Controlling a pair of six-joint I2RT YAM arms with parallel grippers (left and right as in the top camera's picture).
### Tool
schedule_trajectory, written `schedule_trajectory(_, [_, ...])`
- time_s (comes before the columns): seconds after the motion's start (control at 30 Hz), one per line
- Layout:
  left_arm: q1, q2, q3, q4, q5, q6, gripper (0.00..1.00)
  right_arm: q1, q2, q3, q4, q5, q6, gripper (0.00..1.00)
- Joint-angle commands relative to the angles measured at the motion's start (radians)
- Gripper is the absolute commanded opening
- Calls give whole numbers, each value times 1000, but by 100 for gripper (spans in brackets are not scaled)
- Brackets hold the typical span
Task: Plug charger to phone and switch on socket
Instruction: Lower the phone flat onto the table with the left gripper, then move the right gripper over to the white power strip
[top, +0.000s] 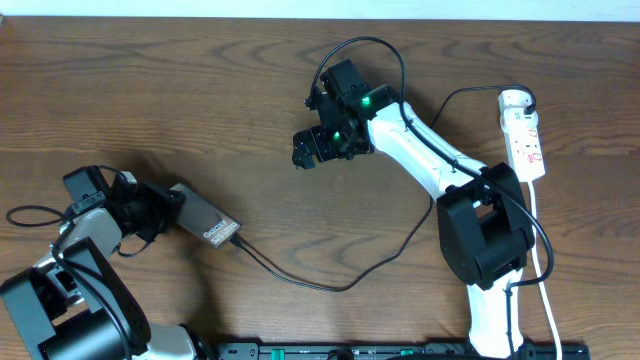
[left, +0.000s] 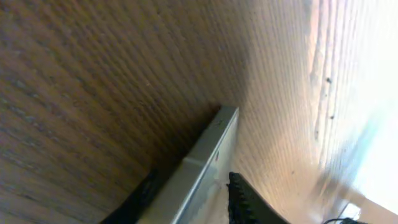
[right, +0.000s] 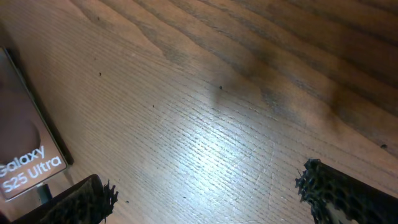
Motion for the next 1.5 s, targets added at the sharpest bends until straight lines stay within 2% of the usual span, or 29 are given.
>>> schedule_trajectory(0.0, [-2, 10, 14, -16, -6, 11, 37, -4, 4, 8, -3, -6, 11, 99])
schedule_trajectory(0.57, [-2, 10, 14, -3, -9, 35, 39, -3, 4, 8, -3, -9, 10, 99])
schedule_trajectory(0.67, [8, -8, 16, 59, -3, 52, 52, -4, 4, 8, -11, -8, -1, 99])
schedule_trajectory(0.77, [34, -79, 34, 125, 76, 52, 63, -8, 4, 8, -23, -5, -16, 99])
schedule_trajectory(0.9, [51, -233, 70, 146, 97, 52, 76, -20, 3, 8, -31, -2, -16, 99])
schedule_trajectory(0.97, [39, -398, 78, 139, 102, 53, 85, -35, -12, 9, -33, -2, -16, 99])
schedule_trajectory(1.07, [2, -535, 78, 100, 104, 75, 87, -54, -48, 25, -34, 10, -16, 99])
schedule_trajectory(1.23, [-98, -701, 77, 3, 61, 94, 88, -129, -184, 148, -111, 237, -16, 99])
schedule_trajectory(1.47, [-146, -723, 76, -32, 55, 93, 88, -299, -386, 235, -114, 568, -16, 99])
